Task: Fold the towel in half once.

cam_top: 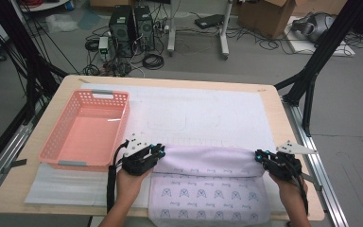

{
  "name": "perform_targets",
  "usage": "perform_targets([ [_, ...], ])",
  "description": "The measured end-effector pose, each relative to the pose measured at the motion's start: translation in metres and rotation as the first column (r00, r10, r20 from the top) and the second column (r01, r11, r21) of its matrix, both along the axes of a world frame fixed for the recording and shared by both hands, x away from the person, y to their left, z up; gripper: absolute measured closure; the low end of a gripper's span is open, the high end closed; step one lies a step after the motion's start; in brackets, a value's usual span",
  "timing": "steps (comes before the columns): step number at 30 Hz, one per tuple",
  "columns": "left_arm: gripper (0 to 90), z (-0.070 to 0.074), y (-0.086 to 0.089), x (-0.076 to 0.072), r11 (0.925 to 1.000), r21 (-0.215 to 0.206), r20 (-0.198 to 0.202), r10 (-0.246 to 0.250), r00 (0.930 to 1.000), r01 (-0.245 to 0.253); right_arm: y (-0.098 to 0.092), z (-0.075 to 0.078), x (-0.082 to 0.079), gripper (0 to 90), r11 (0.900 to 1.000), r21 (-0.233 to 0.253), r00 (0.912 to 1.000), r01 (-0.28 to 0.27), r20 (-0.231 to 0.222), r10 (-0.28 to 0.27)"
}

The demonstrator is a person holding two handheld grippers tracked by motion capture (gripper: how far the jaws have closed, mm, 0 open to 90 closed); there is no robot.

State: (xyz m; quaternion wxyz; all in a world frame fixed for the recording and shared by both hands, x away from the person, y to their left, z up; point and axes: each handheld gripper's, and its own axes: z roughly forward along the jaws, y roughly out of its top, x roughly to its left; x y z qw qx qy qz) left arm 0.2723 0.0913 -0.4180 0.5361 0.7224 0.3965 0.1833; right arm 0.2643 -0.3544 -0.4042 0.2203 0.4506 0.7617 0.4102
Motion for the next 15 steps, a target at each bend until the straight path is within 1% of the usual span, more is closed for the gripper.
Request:
perform_targets([
  [1, 77.9, 0.001, 0.001, -0.005, 1.0, -0.003, 0.004, -0.005, 1.0, 0.005, 0.0, 0.0, -0.005, 82.1, 1.0, 0.001, 1.0, -0.005, 0.003, 0.005],
  [4, 76.5, -0.001, 0.004, -0.018, 0.9999, 0.015, 0.015, -0.002, 0.9999, 0.002, -0.002, -0.001, -0.021, 82.1, 1.0, 0.012, 0.9997, -0.017, 0.015, 0.017],
  [5, 76.5, -0.002, 0.006, -0.022, 0.9999, 0.012, 0.014, -0.002, 0.9999, 0.002, -0.003, -0.002, -0.026, 82.1, 1.0, 0.02, 0.9996, -0.022, 0.018, 0.021],
  [8, 77.1, -0.007, 0.01, -0.034, 0.9999, 0.007, 0.003, -0.014, 0.9999, 0.014, -0.003, -0.007, -0.041, 82.1, 0.998, 0.041, 0.9991, -0.037, 0.022, 0.036],
  [10, 77.9, -0.009, 0.012, -0.04, 0.9997, 0.006, -0.012, -0.023, 0.9997, 0.024, -0.003, -0.01, -0.049, 82.1, 0.998, 0.05, 0.9987, -0.048, 0.02, 0.047],
  [15, 78.7, -0.017, 0.015, -0.052, 0.9992, -0.003, -0.044, -0.041, 0.9982, 0.041, -0.001, -0.017, -0.063, 82.0, 0.996, 0.029, 0.9968, -0.079, -0.009, 0.079],
])
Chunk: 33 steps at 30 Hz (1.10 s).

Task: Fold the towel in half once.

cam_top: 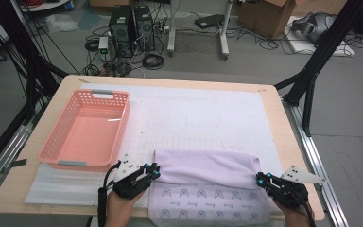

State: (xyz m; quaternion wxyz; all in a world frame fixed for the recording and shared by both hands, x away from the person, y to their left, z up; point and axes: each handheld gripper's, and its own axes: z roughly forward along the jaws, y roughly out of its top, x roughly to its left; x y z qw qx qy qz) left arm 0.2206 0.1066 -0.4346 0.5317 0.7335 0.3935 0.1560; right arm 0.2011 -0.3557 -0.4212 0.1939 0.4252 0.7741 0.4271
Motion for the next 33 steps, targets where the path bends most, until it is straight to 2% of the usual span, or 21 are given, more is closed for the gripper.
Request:
perform_targets([
  [2, 78.7, -0.004, 0.002, -0.004, 1.0, 0.008, -0.018, -0.003, 0.9998, 0.003, 0.0, -0.003, -0.005, 82.0, 1.0, -0.026, 1.0, -0.006, -0.002, 0.006],
  [5, 78.7, -0.008, 0.004, -0.01, 0.9998, 0.014, -0.033, -0.01, 0.9994, 0.011, -0.002, -0.006, -0.012, 82.0, 1.0, -0.006, 0.9997, -0.015, -0.017, 0.015],
  [7, 77.8, -0.01, 0.005, -0.014, 0.9996, 0.025, -0.03, -0.014, 0.9994, 0.015, -0.002, -0.008, -0.017, 82.1, 0.999, -0.027, 0.9994, -0.028, -0.023, 0.027],
  [9, 72.4, -0.011, 0.005, -0.015, 0.9996, 0.026, -0.031, -0.014, 0.9994, 0.015, -0.002, -0.009, -0.021, 81.7, 0.999, -0.036, 0.9989, -0.04, -0.026, 0.039],
  [10, 66.8, -0.011, 0.006, -0.014, 0.9998, 0.02, -0.034, -0.006, 0.9994, 0.007, -0.002, -0.009, -0.023, 80.4, 0.998, -0.048, 0.9988, -0.046, -0.022, 0.045],
  [11, 59.9, -0.01, 0.007, -0.013, 1.0, 0.005, -0.042, 0.005, 0.9991, -0.004, -0.002, -0.009, -0.024, 76.6, 0.997, -0.048, 0.9985, -0.053, -0.02, 0.052],
  [12, 56.4, -0.01, 0.008, -0.012, 0.9999, -0.008, -0.042, 0.006, 0.9991, -0.006, -0.002, -0.008, -0.025, 68.9, 0.997, -0.048, 0.9985, -0.055, -0.008, 0.054],
  [13, 54.3, -0.009, 0.01, -0.011, 0.9999, -0.013, -0.036, 0.009, 0.9993, -0.009, -0.004, -0.007, -0.026, 63.9, 0.998, -0.035, 0.999, -0.044, 0.003, 0.044],
  [15, 47.6, -0.007, 0.012, -0.01, 0.9998, -0.02, -0.028, 0.007, 0.9996, -0.008, -0.01, -0.001, -0.026, 61.2, 0.999, 0.032, 0.9992, -0.015, 0.038, 0.013],
  [16, 47.4, -0.007, 0.012, -0.009, 0.9997, -0.024, -0.025, 0.008, 0.9997, -0.009, -0.013, 0.004, -0.025, 61.2, 0.998, 0.058, 0.9975, 0.011, 0.07, -0.015],
  [17, 47.0, -0.007, 0.013, -0.008, 0.9996, -0.026, -0.021, 0.011, 0.9997, -0.012, -0.016, 0.008, -0.023, 63.2, 0.996, 0.073, 0.9934, 0.042, 0.103, -0.049],
  [18, 46.4, -0.007, 0.014, -0.007, 0.9995, -0.027, -0.021, 0.014, 0.9997, -0.015, -0.019, 0.01, -0.018, 66.7, 0.995, 0.059, 0.9884, 0.078, 0.126, -0.085],
  [19, 45.8, -0.006, 0.014, -0.006, 0.9993, -0.035, -0.023, 0.015, 0.9996, -0.016, -0.021, 0.011, -0.011, 68.8, 0.993, 0.035, 0.9856, 0.114, 0.122, -0.117],
  [22, 45.3, -0.005, 0.017, -0.005, 0.9988, -0.041, -0.014, 0.027, 0.9995, -0.028, -0.02, 0.003, 0.014, 72.7, 0.987, -0.028, 0.9864, 0.161, 0.04, -0.159],
  [25, 45.4, -0.005, 0.02, -0.004, 0.9984, -0.041, -0.016, 0.037, 0.9992, -0.038, -0.014, -0.011, 0.039, 73.3, 0.984, -0.036, 0.9836, 0.175, -0.038, -0.176],
  [28, 45.1, -0.006, 0.021, -0.003, 0.9991, -0.016, -0.006, 0.039, 0.9992, -0.039, -0.001, -0.019, 0.059, 72.3, 0.986, -0.039, 0.985, 0.163, -0.051, -0.165],
  [31, 44.9, -0.006, 0.021, -0.002, 0.999, -0.018, -0.007, 0.04, 0.9992, -0.04, 0.009, -0.024, 0.076, 65.4, 0.984, -0.032, 0.9795, 0.177, -0.093, -0.179],
  [33, 44.8, -0.006, 0.022, -0.002, 0.999, -0.012, -0.003, 0.044, 0.999, -0.044, 0.014, -0.026, 0.082, 75.1, 0.98, -0.078, 0.9781, 0.182, -0.088, -0.188],
])
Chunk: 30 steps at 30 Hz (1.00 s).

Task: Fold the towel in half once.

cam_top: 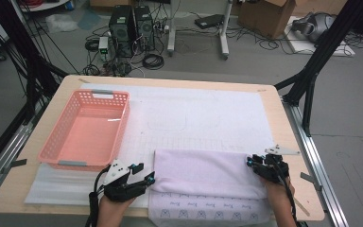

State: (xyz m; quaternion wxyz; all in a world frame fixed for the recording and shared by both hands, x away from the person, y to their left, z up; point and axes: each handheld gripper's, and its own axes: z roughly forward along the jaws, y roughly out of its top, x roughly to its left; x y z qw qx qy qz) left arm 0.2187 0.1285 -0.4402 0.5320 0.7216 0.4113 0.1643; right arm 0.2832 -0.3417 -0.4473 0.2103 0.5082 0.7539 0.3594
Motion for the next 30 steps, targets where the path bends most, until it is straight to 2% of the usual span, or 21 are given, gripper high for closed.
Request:
perform_targets([
  [2, 44.9, 0.0, 0.001, 0.0, 1.0, -0.001, -0.003, 0.001, 1.0, -0.001, 0.001, 0.003, 0.002, 86.2, 0.998, -0.057, 0.9997, 0.021, 0.009, -0.021],
  [3, 44.9, -0.001, 0.001, 0.001, 1.0, 0.001, -0.005, 0.002, 1.0, -0.002, -0.001, 0.003, 0.003, 86.7, 0.995, -0.084, 0.9989, 0.045, 0.018, -0.043],
  [5, 44.9, -0.001, 0.002, 0.001, 1.0, 0.0, -0.009, 0.006, 0.9999, -0.006, -0.009, 0.005, 0.004, 87.0, 0.989, -0.105, 0.9946, 0.101, 0.03, -0.099],
  [7, 44.9, -0.002, 0.002, 0.002, 1.0, 0.002, -0.013, 0.007, 0.9999, -0.007, -0.016, 0.006, 0.004, 86.3, 0.986, -0.1, 0.9901, 0.135, 0.053, -0.13],
  [9, 44.9, -0.002, 0.002, 0.002, 1.0, -0.001, -0.014, 0.009, 0.9999, -0.009, -0.017, 0.007, 0.001, 84.8, 0.978, -0.118, 0.9828, 0.17, 0.092, -0.16],
  [10, 44.8, -0.002, 0.002, 0.003, 1.0, 0.001, -0.014, 0.009, 0.9999, -0.009, -0.017, 0.008, 0.0, 78.3, 0.977, -0.118, 0.9801, 0.177, 0.111, -0.164],
  [11, 44.6, -0.002, 0.003, 0.003, 1.0, 0.0, -0.018, 0.008, 0.9998, -0.008, -0.02, 0.008, -0.001, 72.6, 0.982, -0.079, 0.9805, 0.172, 0.11, -0.163],
  [12, 44.6, -0.002, 0.002, 0.003, 1.0, -0.003, -0.021, 0.009, 0.9997, -0.01, -0.022, 0.009, -0.002, 71.5, 0.987, -0.043, 0.9828, 0.157, 0.104, -0.152],
  [15, 44.3, -0.003, 0.003, 0.006, 1.0, 0.0, -0.031, 0.009, 0.9995, -0.009, -0.027, 0.012, -0.011, 65.1, 0.993, 0.004, 0.986, 0.115, 0.121, -0.115],
  [18, 42.9, -0.005, 0.0, 0.012, 0.9999, 0.002, -0.059, 0.013, 0.9982, -0.012, -0.032, 0.012, -0.022, 59.0, 0.997, 0.053, 0.9928, 0.058, 0.102, -0.063],
  [22, 40.9, -0.007, -0.006, 0.026, 0.9999, 0.011, -0.091, 0.003, 0.9958, -0.002, -0.033, 0.009, -0.032, 50.7, 0.997, 0.076, 0.9971, -0.015, 0.075, 0.009],
  [24, 40.0, -0.008, -0.009, 0.037, 0.9997, 0.021, -0.112, 0.012, 0.9937, -0.01, -0.033, 0.009, -0.031, 44.0, 0.993, 0.109, 0.9979, -0.041, 0.054, 0.035],
  [27, 38.4, -0.009, -0.013, 0.056, 0.9989, 0.041, -0.153, 0.029, 0.9878, -0.023, -0.031, 0.009, -0.029, 41.5, 0.989, 0.142, 0.9987, -0.039, 0.037, 0.034],
  [30, 37.9, -0.009, -0.017, 0.072, 0.9976, 0.063, -0.179, 0.041, 0.9831, -0.03, -0.027, 0.007, -0.026, 41.6, 0.991, 0.122, 0.9986, -0.05, 0.025, 0.047],
])
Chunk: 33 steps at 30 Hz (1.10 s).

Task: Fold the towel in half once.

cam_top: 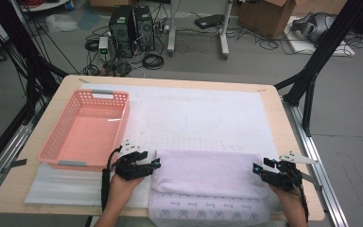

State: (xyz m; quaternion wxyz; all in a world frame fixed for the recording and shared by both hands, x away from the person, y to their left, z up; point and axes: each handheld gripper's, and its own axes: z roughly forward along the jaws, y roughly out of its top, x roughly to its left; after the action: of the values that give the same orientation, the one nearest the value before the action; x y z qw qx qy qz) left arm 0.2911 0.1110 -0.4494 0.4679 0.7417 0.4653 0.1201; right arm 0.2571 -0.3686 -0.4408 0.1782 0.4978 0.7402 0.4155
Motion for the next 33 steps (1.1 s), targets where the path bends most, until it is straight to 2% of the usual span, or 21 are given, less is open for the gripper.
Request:
perform_targets([
  [1, 37.9, 0.001, -0.002, 0.004, 0.9999, 0.01, -0.003, 0.003, 1.0, -0.003, 0.001, -0.002, 0.001, 41.8, 1.0, -0.012, 0.9999, -0.006, -0.009, 0.006],
  [3, 37.8, 0.002, -0.007, 0.01, 0.9995, 0.031, -0.006, -0.002, 1.0, 0.002, 0.006, -0.008, 0.004, 41.7, 0.998, -0.067, 0.9996, -0.01, -0.027, 0.008],
  [4, 37.8, 0.002, -0.01, 0.013, 0.9987, 0.051, -0.008, -0.004, 1.0, 0.005, 0.007, -0.011, 0.005, 42.0, 0.995, -0.096, 0.9998, -0.015, -0.017, 0.013],
  [6, 37.8, -0.001, -0.014, 0.017, 0.9966, 0.082, -0.008, -0.006, 1.0, 0.006, 0.011, -0.01, 0.003, 44.4, 0.992, -0.123, 1.0, -0.005, -0.005, 0.005],
  [11, 38.7, -0.002, -0.02, 0.015, 0.9877, 0.156, 0.023, -0.014, 0.9997, 0.01, 0.014, -0.009, 0.002, 55.0, 0.992, -0.125, 0.9997, -0.022, -0.008, 0.021],
  [13, 44.1, -0.002, -0.021, 0.013, 0.9831, 0.183, 0.038, -0.006, 0.9993, -0.001, 0.014, -0.009, 0.002, 59.6, 0.993, -0.114, 0.9997, -0.023, -0.013, 0.021],
  [15, 56.0, -0.002, -0.022, 0.012, 0.9832, 0.181, 0.045, -0.027, 0.9986, 0.018, 0.013, -0.009, 0.002, 68.7, 0.995, -0.096, 0.9992, -0.036, -0.02, 0.034],
  [16, 59.3, -0.002, -0.023, 0.012, 0.9826, 0.184, 0.049, -0.033, 0.9983, 0.023, 0.014, -0.009, 0.002, 73.4, 0.995, -0.088, 0.9989, -0.04, -0.029, 0.037],
  [17, 64.9, -0.002, -0.022, 0.012, 0.9857, 0.161, 0.035, -0.055, 0.9979, 0.049, 0.015, -0.009, 0.003, 80.2, 0.995, -0.081, 0.9982, -0.053, -0.032, 0.05],
  [18, 78.3, -0.002, -0.022, 0.012, 0.9888, 0.133, 0.017, -0.07, 0.9974, 0.067, 0.016, -0.008, 0.003, 80.9, 0.995, -0.078, 0.9976, -0.061, -0.037, 0.058],
  [20, 84.3, -0.002, -0.022, 0.014, 0.9918, 0.112, 0.007, -0.062, 0.9981, 0.061, 0.016, -0.008, 0.003, 82.2, 0.995, -0.078, 0.9974, -0.064, -0.039, 0.061],
  [24, 85.8, 0.0, -0.019, 0.021, 0.9982, 0.059, -0.012, -0.005, 0.9999, 0.006, 0.016, -0.009, 0.007, 83.5, 0.997, -0.053, 0.9986, -0.048, -0.025, 0.047],
  [29, 85.8, 0.016, -0.02, 0.037, 0.997, 0.077, 0.003, 0.014, 0.9999, -0.014, 0.019, -0.008, 0.018, 83.8, 0.998, -0.059, 0.9996, -0.029, -0.007, 0.029],
  [33, 85.8, 0.026, -0.019, 0.049, 0.9978, 0.048, 0.008, 0.045, 0.9989, -0.045, 0.016, -0.004, 0.027, 83.8, 0.999, -0.033, 0.9997, -0.012, 0.019, 0.013],
])
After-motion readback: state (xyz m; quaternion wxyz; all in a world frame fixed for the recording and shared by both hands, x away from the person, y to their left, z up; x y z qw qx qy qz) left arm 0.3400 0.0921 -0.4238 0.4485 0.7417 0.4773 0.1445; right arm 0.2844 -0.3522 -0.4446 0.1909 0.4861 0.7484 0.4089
